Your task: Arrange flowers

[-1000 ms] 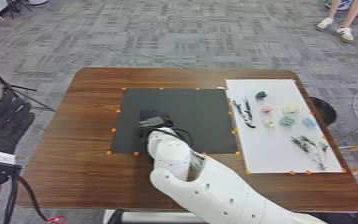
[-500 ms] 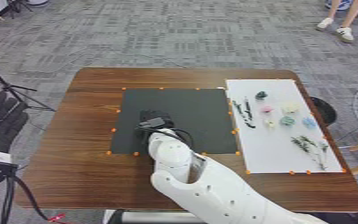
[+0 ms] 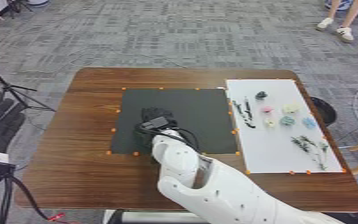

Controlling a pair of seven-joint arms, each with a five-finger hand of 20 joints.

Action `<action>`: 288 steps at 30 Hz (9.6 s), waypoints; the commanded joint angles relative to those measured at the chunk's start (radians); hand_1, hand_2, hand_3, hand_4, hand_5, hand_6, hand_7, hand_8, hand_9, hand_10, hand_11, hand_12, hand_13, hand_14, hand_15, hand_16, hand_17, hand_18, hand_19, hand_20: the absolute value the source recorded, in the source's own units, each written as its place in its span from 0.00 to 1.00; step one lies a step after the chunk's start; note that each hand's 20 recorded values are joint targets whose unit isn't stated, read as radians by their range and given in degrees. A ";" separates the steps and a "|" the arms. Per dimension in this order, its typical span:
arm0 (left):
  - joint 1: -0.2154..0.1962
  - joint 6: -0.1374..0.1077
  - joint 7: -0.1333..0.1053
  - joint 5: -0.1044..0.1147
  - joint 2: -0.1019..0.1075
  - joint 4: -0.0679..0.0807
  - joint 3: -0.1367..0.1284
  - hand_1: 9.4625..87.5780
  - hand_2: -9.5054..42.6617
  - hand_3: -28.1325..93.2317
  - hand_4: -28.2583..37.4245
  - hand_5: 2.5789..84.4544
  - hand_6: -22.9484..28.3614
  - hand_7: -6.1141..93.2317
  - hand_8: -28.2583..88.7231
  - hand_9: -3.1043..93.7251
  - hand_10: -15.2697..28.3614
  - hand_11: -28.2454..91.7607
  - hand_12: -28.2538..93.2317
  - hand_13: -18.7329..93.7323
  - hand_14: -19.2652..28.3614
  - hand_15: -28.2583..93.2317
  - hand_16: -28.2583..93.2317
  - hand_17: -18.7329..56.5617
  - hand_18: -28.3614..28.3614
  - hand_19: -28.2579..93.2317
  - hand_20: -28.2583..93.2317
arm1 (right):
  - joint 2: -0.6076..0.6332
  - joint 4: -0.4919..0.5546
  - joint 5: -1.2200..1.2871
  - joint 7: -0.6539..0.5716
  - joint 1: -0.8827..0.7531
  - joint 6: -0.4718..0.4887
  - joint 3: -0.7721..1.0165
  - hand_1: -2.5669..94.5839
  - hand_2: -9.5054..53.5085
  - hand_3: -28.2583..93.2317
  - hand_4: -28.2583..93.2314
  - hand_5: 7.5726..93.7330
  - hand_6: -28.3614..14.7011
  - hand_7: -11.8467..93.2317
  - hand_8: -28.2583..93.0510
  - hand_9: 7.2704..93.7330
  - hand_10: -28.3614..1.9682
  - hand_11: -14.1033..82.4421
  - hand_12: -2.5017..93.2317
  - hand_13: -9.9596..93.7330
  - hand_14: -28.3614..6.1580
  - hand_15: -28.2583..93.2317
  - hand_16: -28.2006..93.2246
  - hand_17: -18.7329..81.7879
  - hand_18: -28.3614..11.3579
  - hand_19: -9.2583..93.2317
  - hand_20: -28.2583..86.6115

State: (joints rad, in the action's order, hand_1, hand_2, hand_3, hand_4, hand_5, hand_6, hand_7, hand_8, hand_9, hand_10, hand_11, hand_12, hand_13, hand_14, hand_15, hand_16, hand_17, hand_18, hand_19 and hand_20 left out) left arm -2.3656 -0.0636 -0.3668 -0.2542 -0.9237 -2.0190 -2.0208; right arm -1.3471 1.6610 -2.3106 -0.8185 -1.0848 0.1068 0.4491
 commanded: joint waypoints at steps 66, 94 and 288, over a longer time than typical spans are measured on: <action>0.052 0.010 0.005 -0.009 -0.019 0.018 0.068 0.19 0.36 0.85 0.00 0.44 0.58 0.13 0.18 0.35 0.65 0.35 0.32 0.37 0.65 0.37 0.21 0.19 0.68 0.38 0.32 | 0.055 0.133 0.151 0.051 -0.029 0.145 0.026 0.45 0.36 0.89 0.07 0.81 0.53 0.25 0.25 0.77 0.38 0.61 0.48 0.77 0.34 0.78 0.55 0.53 0.00 0.89 0.52; 0.265 0.048 -0.009 -0.055 0.032 0.041 0.278 0.18 0.38 0.85 0.00 0.44 0.57 0.12 0.18 0.34 0.63 0.34 0.31 0.34 0.58 0.33 0.20 0.23 0.61 0.34 0.31 | 0.450 0.405 -0.006 -0.059 -0.281 -0.083 0.502 0.33 0.14 0.86 0.11 0.76 0.49 0.24 0.15 0.77 0.29 0.53 0.34 0.75 0.33 0.75 0.50 0.51 0.00 0.88 0.48; 0.103 -0.051 -0.067 -0.009 -0.013 -0.043 0.120 0.19 0.40 0.86 0.00 0.46 0.58 0.14 0.18 0.37 0.66 0.37 0.31 0.38 0.63 0.37 0.20 0.21 0.66 0.38 0.32 | 0.145 0.309 0.173 -0.139 -0.255 0.115 0.295 0.42 0.32 0.87 0.10 0.52 0.43 0.75 0.36 0.72 0.14 0.35 0.19 0.80 0.42 0.76 0.46 0.54 0.00 0.93 0.44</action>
State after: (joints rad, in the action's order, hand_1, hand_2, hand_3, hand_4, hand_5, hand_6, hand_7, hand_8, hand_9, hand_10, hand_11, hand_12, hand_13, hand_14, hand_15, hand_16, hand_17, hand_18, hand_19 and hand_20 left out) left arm -2.2535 -0.1100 -0.4254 -0.2654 -0.9335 -2.0625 -1.9044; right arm -1.1991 1.9549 -2.2100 -0.9248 -1.3335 0.1029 0.7226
